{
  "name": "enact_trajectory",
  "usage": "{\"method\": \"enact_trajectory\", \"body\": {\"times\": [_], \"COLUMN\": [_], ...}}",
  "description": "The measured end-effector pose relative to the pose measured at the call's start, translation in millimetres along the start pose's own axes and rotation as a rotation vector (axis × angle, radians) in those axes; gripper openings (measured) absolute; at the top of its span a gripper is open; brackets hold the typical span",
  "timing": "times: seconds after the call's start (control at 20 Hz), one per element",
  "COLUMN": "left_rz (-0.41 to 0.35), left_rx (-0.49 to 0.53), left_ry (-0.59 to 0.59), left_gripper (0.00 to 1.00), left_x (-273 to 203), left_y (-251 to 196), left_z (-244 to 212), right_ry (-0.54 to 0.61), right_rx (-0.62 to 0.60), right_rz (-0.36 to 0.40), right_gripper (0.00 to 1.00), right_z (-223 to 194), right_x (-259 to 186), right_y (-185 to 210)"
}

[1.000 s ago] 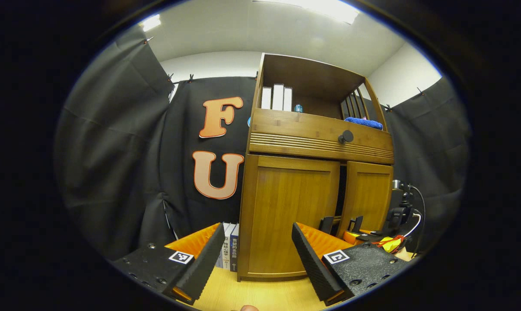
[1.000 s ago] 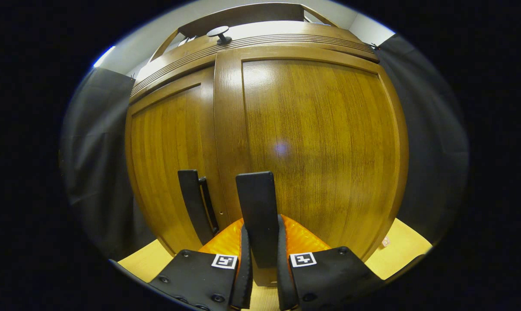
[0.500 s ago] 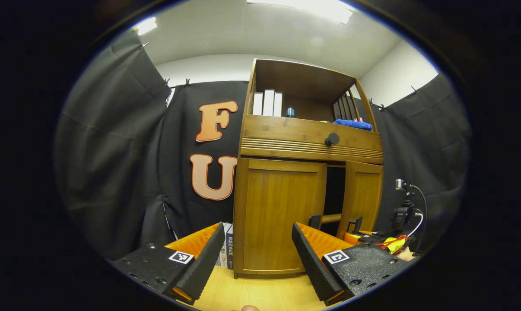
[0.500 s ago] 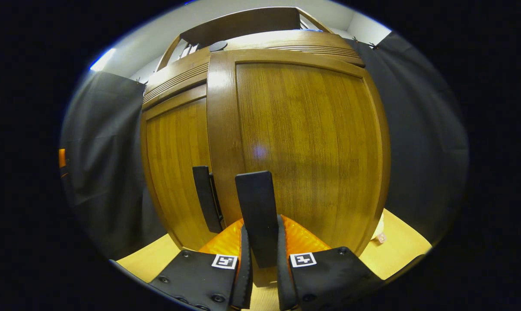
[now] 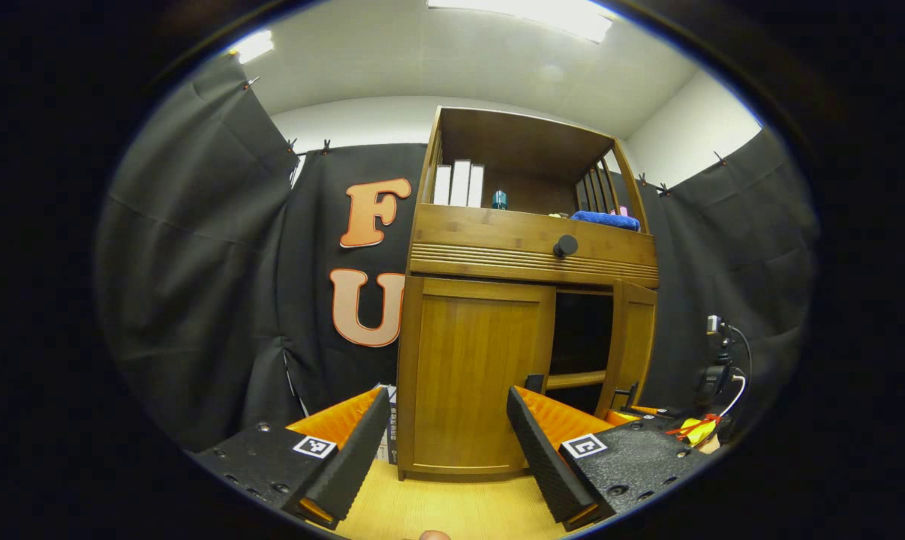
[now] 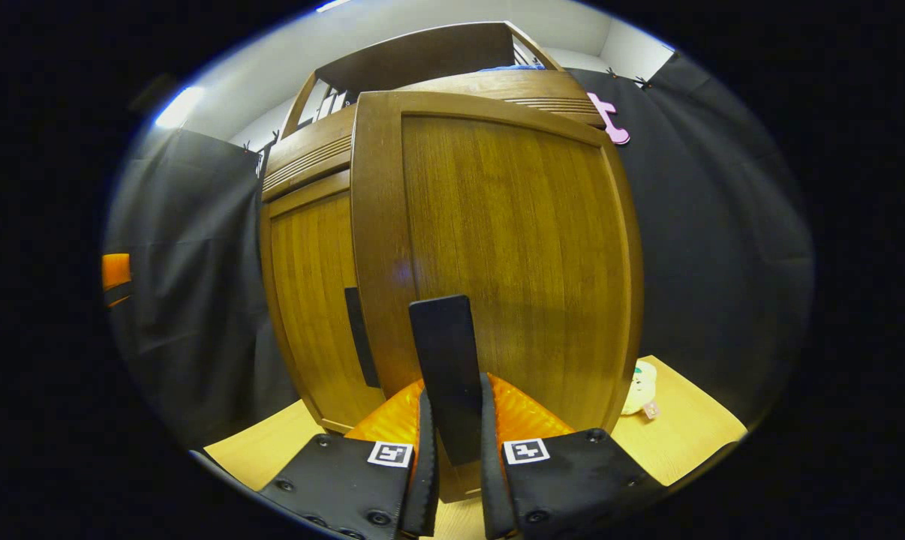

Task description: Open the right door of the double-door shoe cabinet with the right hand, and open the left door with the left hand.

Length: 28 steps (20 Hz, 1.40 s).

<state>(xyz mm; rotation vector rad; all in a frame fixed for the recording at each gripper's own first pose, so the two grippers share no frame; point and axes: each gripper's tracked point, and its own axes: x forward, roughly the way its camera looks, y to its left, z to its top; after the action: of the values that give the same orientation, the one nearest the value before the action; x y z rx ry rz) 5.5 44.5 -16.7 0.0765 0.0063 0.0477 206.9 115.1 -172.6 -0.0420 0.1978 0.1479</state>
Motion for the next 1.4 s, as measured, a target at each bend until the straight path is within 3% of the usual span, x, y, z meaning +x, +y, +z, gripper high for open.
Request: {"method": "enact_trajectory", "body": {"times": [0.45, 0.5, 0.55, 0.7, 0.75, 0.8, 1.3, 1.4], "left_rz": [0.001, -0.001, -0.004, -0.019, -0.026, -0.033, -0.083, -0.084], "left_rx": [-0.004, -0.002, -0.001, 0.0, 0.001, 0.001, -0.025, -0.024], "left_ry": [0.011, 0.008, 0.004, -0.001, 0.0, 0.0, 0.03, 0.029], "left_gripper": [0.94, 0.94, 0.94, 0.92, 0.92, 0.92, 0.94, 0.92], "left_x": [-6.8, -8.1, -9.8, -15.1, -15.9, -17.6, -21.5, -22.1], "left_y": [-17.4, -19.9, -23.0, -34.6, -38.3, -42.4, -70.9, -74.2], "left_z": [-2.2, -0.5, 2.1, 4.1, 5.1, 4.8, -0.4, 0.1], "right_ry": [-0.014, -0.016, -0.018, -0.025, -0.028, -0.03, -0.028, -0.028], "right_rx": [0.008, 0.01, 0.01, 0.008, 0.007, 0.008, 0.042, 0.046], "right_rz": [0.011, 0.01, 0.009, -0.001, -0.005, -0.008, -0.031, -0.035], "right_gripper": [0.31, 0.25, 0.31, 0.31, 0.25, 0.31, 0.3, 0.36], "right_z": [4.3, 5.1, 6.0, 6.3, 8.4, 9.3, 13.3, 14.7], "right_x": [-30.3, -32.6, -35.4, -44.3, -46.6, -48.8, -68.3, -70.0], "right_y": [-15.1, -16.8, -19.0, -26.5, -29.9, -32.4, -57.1, -61.5]}}
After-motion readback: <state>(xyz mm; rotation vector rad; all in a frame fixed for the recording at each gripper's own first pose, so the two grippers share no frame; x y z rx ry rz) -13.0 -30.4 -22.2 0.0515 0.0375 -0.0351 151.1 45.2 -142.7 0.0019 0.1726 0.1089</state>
